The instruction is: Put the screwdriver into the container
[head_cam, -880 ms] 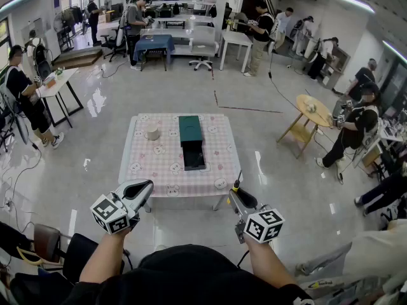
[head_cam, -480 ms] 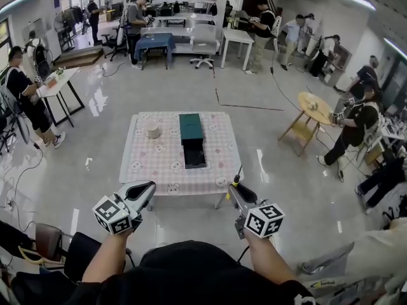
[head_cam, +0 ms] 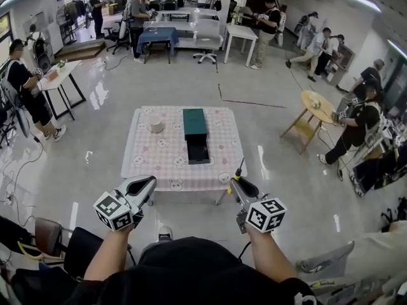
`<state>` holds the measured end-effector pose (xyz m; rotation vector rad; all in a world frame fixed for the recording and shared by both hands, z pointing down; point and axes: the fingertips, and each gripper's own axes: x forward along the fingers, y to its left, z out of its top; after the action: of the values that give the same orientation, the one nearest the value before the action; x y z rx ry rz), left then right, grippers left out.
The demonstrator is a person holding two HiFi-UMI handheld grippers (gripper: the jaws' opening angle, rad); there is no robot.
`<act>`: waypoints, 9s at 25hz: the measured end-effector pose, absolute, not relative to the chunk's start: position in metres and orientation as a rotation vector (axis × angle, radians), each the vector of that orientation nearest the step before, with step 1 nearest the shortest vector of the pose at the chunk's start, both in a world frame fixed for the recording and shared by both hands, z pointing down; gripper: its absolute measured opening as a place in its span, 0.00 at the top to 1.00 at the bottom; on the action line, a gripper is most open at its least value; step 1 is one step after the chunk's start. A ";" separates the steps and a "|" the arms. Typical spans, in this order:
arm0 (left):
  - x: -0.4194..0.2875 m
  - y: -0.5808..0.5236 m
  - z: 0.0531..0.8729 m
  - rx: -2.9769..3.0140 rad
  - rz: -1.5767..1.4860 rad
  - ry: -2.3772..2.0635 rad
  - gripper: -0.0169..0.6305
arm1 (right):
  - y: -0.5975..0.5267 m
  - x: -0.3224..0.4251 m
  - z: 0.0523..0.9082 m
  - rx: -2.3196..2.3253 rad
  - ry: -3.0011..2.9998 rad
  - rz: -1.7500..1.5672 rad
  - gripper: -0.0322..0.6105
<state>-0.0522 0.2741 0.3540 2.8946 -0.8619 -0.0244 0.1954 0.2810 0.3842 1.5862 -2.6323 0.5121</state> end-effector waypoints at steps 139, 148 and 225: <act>-0.133 -0.036 0.398 2.859 0.093 -0.532 0.97 | 0.011 0.104 0.432 1.745 -2.537 0.745 0.79; -0.119 -0.050 0.405 2.847 0.113 -0.518 0.97 | -0.003 0.119 0.444 1.756 -2.532 0.825 0.79; -0.085 -0.135 0.441 2.742 0.134 -0.585 0.97 | -0.104 0.151 0.524 1.599 -2.426 1.115 0.79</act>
<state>-0.0853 -0.1347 0.4406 2.7421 -0.5854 0.1341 0.1508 -0.1038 0.5241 1.5991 -2.4265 1.1150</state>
